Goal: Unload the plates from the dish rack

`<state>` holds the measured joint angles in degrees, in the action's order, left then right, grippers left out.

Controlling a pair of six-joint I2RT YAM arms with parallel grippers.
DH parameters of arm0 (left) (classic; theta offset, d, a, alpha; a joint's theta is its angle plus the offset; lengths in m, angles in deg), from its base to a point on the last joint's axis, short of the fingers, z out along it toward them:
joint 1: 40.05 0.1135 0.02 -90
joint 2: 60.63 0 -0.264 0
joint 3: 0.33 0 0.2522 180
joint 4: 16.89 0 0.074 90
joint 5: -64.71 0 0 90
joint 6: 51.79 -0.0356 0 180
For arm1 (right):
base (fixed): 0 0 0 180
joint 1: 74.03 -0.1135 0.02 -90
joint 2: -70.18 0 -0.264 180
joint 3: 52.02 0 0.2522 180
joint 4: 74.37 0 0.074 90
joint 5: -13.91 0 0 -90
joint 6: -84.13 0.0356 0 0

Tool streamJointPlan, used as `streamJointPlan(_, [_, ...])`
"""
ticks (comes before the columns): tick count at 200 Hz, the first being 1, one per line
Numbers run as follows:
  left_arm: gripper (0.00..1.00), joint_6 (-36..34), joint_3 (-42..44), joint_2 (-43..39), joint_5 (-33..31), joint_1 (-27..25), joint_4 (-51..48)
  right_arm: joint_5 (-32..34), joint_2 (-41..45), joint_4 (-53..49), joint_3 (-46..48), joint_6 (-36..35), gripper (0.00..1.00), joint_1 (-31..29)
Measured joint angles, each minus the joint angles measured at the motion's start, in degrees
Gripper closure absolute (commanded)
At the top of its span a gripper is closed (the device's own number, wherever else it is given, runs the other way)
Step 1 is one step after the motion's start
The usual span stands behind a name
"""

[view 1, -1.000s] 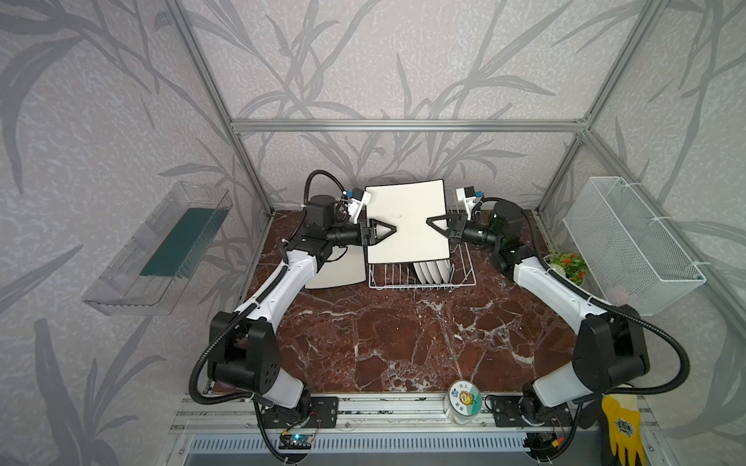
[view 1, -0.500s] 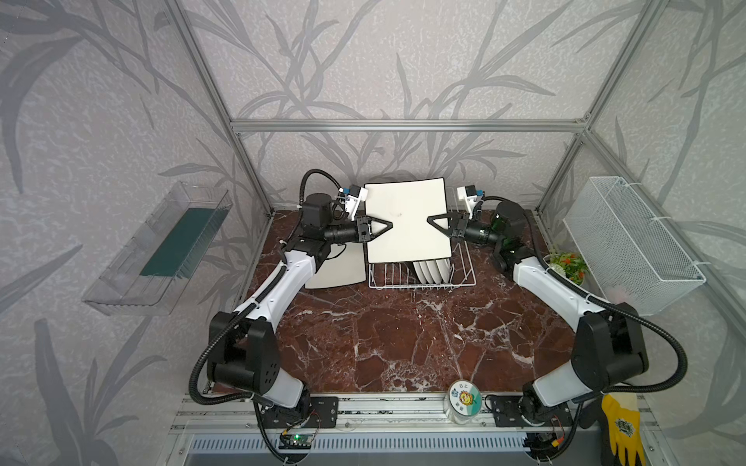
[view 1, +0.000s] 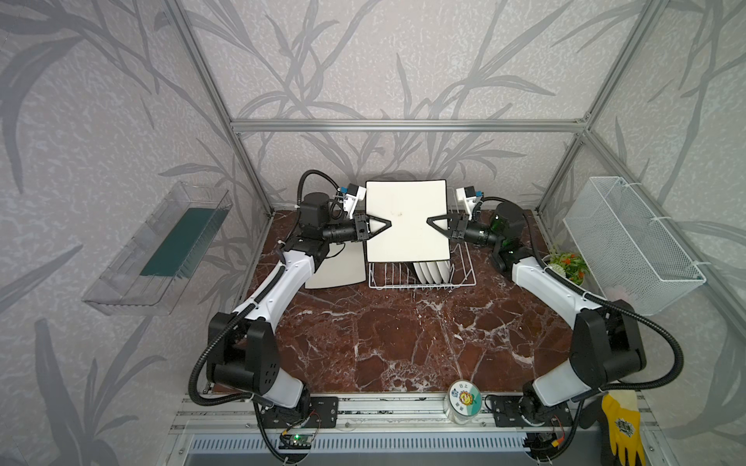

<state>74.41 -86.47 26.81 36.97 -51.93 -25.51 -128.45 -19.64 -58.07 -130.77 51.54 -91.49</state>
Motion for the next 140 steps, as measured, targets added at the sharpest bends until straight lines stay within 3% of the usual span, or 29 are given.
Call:
streamJointPlan(105, [1.0, 0.92, 0.28, -0.66, -3.06, -0.66, -2.43, 2.91, -0.02, -4.5, 0.0, -2.73, 0.47, -0.04])
streamJointPlan(140, [1.0, 3.19, 0.83, -0.68, -3.98, 0.04, -1.66, 3.08, 0.2, -4.87, -0.11, -2.54, 0.3, 0.24])
